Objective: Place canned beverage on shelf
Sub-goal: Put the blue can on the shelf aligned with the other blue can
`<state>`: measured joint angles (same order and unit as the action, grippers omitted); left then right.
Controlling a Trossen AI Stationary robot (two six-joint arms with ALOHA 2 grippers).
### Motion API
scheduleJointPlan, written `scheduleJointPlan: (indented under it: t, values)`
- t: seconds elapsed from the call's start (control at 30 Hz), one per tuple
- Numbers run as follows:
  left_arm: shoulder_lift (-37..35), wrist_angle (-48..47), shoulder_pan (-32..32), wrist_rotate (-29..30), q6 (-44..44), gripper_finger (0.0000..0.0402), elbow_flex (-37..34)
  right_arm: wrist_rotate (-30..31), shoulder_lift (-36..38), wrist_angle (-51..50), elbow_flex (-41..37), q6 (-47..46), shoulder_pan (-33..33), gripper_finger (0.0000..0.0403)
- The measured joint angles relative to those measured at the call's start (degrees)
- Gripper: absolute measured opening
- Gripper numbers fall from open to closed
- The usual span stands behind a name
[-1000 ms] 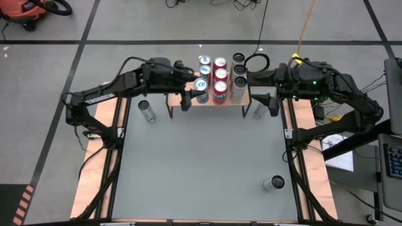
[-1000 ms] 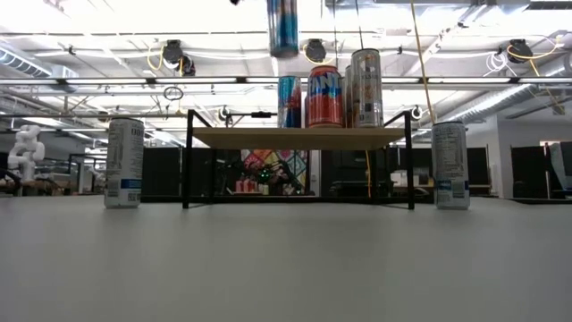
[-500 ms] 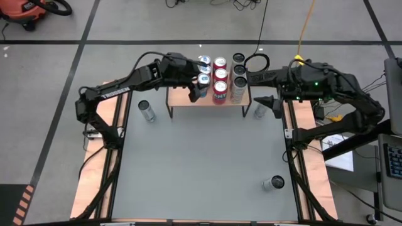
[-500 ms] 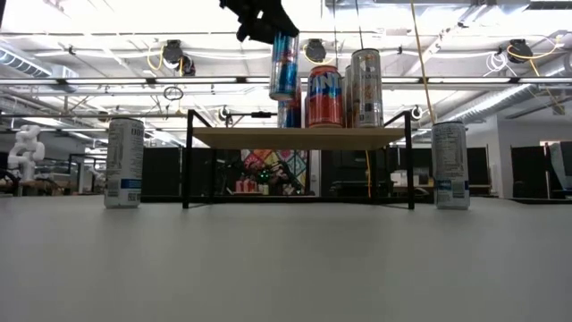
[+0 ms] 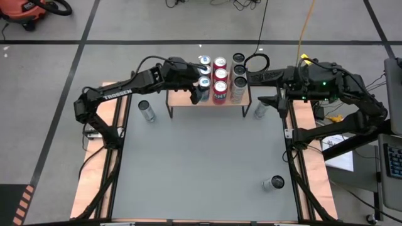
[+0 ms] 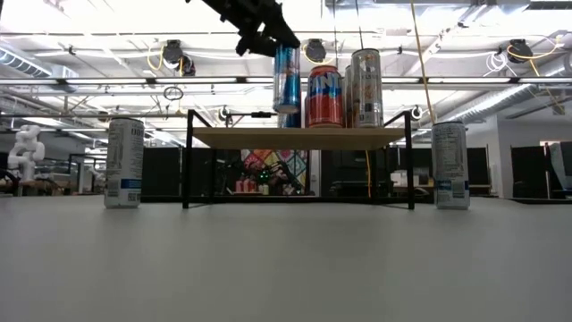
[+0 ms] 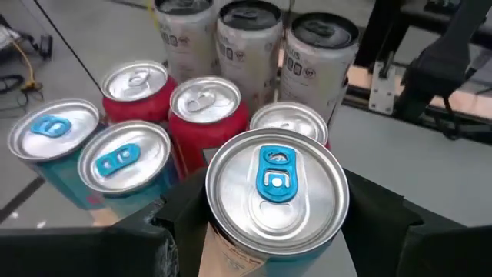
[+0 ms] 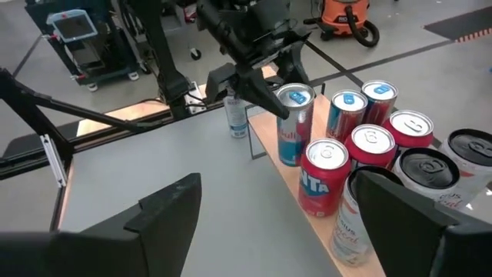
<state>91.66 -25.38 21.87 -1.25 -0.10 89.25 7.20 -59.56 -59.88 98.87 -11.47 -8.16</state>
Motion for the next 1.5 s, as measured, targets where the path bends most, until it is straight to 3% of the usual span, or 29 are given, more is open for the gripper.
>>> scheduleJointPlan:
  t: [0.3,1.5]
  values:
    - [0.01,7.91,0.57,-0.22,-1.11,0.0234,-5.11,0.0,-0.05,-0.02,-0.02,-0.84,0.0,0.0309]
    - [1.13,6.55,1.38,0.81,-0.59,0.024,-5.35,0.0,-0.68,0.0,-0.02,-0.92,0.02,0.0309]
